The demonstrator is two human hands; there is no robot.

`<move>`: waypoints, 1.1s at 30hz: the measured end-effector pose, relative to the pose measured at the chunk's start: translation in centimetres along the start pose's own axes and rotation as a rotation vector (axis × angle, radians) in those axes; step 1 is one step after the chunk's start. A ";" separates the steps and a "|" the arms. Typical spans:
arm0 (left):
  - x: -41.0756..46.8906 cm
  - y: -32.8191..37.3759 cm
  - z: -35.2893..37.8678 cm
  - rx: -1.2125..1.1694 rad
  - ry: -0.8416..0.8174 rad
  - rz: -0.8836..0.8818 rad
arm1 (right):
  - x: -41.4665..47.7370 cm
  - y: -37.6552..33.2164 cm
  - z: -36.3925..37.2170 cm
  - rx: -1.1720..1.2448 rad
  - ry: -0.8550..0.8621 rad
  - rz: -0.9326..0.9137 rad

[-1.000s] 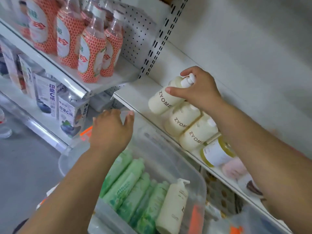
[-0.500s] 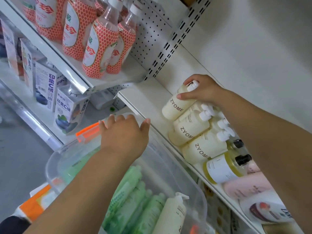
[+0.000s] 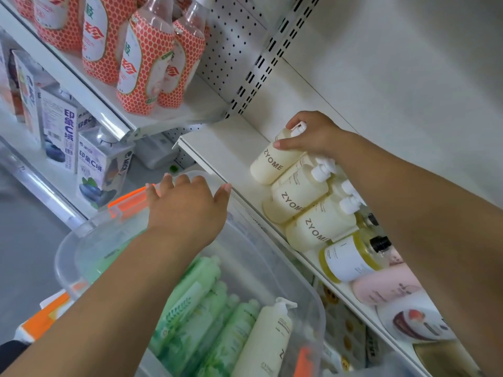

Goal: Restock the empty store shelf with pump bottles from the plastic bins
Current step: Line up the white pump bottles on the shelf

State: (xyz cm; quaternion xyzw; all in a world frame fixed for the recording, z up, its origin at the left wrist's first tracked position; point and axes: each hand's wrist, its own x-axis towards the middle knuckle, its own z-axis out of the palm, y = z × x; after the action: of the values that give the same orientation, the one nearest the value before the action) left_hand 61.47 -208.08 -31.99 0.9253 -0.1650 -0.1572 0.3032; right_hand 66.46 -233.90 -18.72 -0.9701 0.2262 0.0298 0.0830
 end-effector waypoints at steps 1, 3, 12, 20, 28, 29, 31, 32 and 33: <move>-0.1 0.0 0.0 0.001 0.001 0.002 | -0.1 0.0 -0.1 -0.011 -0.021 0.004; -0.1 -0.1 0.1 0.006 0.007 0.004 | -0.8 -0.2 -0.5 -0.024 -0.021 0.007; -0.9 -0.4 0.0 0.008 0.092 0.009 | -14.6 -3.7 1.6 0.385 0.368 -0.128; -4.4 -2.9 1.7 0.173 0.219 -0.034 | -24.6 0.9 11.7 0.792 0.093 0.316; -5.3 -5.7 1.2 0.381 0.132 -0.072 | -27.2 3.3 13.8 0.626 -0.186 0.734; -5.4 -5.8 1.1 0.401 0.126 -0.058 | -27.2 3.2 13.7 0.616 -0.250 0.755; -5.7 -6.0 1.2 0.444 0.127 -0.037 | -27.2 3.2 14.2 0.659 -0.316 0.785; -5.8 -6.0 1.4 0.463 0.136 -0.028 | -27.1 3.2 14.5 0.687 -0.306 0.789; -5.9 -6.1 1.6 0.485 0.150 -0.021 | -27.0 3.2 14.8 0.694 -0.294 0.790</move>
State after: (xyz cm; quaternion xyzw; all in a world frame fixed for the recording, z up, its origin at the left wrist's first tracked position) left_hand 56.84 -201.88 -35.78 0.9817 -0.1652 -0.0472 0.0822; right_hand 40.55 -222.46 -31.15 -0.7124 0.5560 0.1177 0.4117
